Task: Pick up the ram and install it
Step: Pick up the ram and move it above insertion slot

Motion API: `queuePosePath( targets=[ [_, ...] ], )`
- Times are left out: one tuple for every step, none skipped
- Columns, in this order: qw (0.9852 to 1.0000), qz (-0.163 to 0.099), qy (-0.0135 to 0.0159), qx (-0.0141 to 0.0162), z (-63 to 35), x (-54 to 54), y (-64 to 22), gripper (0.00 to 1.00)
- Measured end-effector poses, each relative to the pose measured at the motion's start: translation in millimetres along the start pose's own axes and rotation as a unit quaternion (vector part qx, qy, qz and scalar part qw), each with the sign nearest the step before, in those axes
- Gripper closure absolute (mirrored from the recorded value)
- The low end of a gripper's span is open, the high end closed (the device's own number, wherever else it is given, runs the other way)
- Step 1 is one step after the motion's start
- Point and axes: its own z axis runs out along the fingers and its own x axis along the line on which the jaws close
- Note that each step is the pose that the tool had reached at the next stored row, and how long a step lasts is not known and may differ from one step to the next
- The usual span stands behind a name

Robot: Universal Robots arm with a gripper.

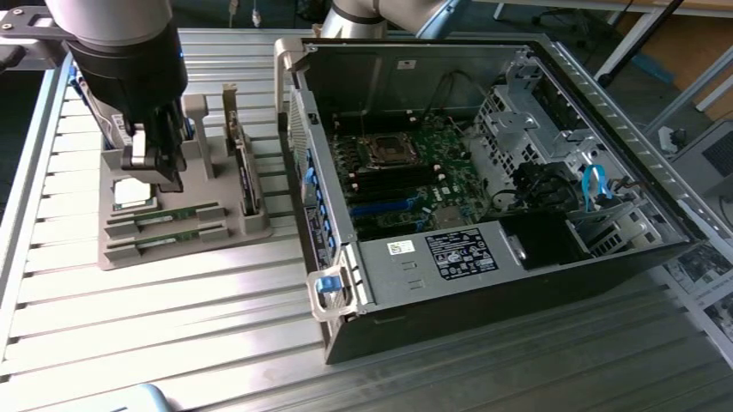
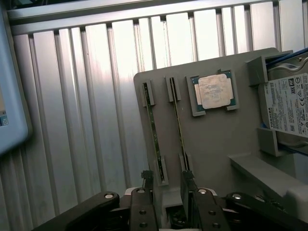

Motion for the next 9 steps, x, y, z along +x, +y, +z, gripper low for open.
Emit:
queuePosePath(
  targets=[
    [1.0000,0.000,0.0000,0.0000,0.2,0.0,0.1,0.64],
    [1.0000,0.000,0.0000,0.0000,0.4,0.0,0.1,0.64],
    [1.0000,0.000,0.0000,0.0000,0.6,0.0,0.2,0.64],
    [1.0000,0.000,0.0000,0.0000,0.9,0.0,0.2,0.64],
    [1.0000,0.000,0.0000,0.0000,1.1,0.0,0.3,0.64],
    [1.0000,0.000,0.0000,0.0000,1.3,0.0,0.3,0.64],
    [1.0000,0.000,0.0000,0.0000,1.6,0.0,0.4,0.64],
    [1.0000,0.000,0.0000,0.0000,1.8,0.0,0.5,0.64],
    [1.0000,0.000,0.0000,0.0000,2.0,0.0,0.5,0.64]
  ],
)
